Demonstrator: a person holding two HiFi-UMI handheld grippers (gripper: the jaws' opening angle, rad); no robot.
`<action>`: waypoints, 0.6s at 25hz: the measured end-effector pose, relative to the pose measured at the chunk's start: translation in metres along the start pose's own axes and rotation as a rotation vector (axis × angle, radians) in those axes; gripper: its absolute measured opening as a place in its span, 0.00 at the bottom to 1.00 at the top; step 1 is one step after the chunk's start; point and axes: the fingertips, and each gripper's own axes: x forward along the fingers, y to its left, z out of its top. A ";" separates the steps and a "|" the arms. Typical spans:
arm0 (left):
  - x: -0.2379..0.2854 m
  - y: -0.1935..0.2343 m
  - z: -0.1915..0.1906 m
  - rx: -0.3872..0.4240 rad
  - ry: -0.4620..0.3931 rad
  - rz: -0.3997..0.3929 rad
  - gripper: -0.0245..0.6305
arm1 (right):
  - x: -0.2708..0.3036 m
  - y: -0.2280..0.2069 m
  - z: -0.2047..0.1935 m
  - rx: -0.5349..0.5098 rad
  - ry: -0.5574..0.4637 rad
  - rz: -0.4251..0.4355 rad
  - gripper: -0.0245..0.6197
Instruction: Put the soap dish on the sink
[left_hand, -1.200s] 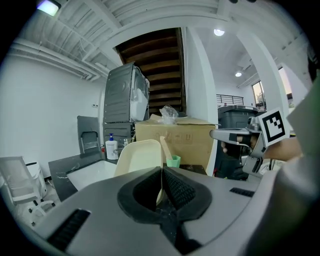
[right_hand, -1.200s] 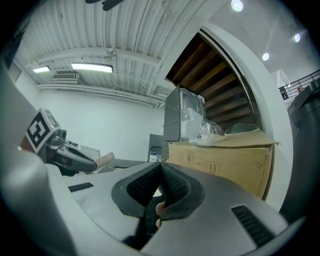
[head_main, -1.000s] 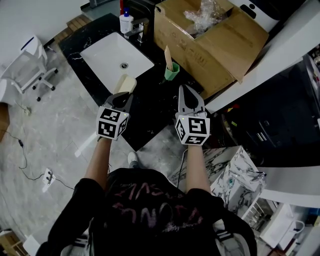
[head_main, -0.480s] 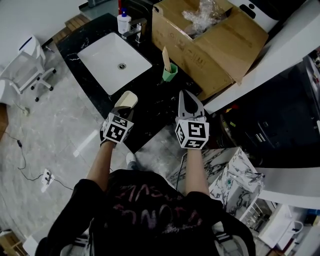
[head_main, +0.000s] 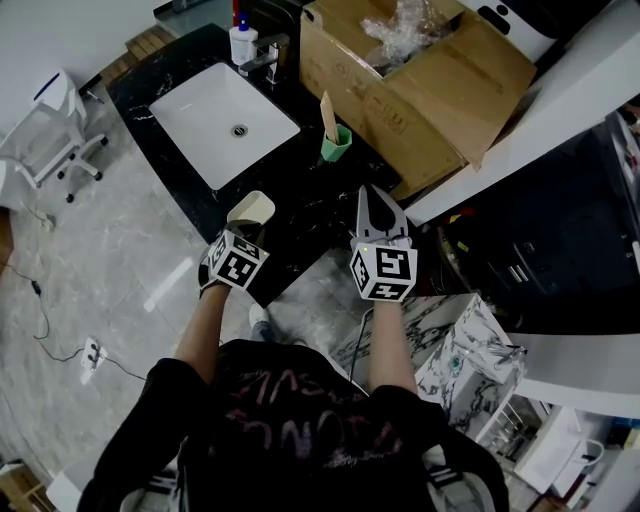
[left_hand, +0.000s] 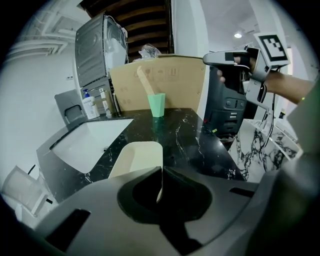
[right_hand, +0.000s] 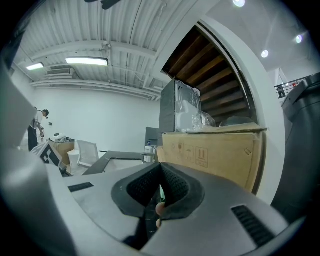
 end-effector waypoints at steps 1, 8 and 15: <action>0.001 0.000 0.000 -0.001 -0.001 0.002 0.07 | 0.000 0.000 -0.001 -0.001 0.000 0.000 0.06; -0.006 -0.001 0.006 -0.007 -0.031 0.013 0.12 | -0.003 0.000 -0.005 -0.002 0.010 0.004 0.06; -0.028 0.001 0.025 -0.046 -0.122 0.029 0.17 | -0.013 0.004 -0.001 -0.003 0.000 0.012 0.06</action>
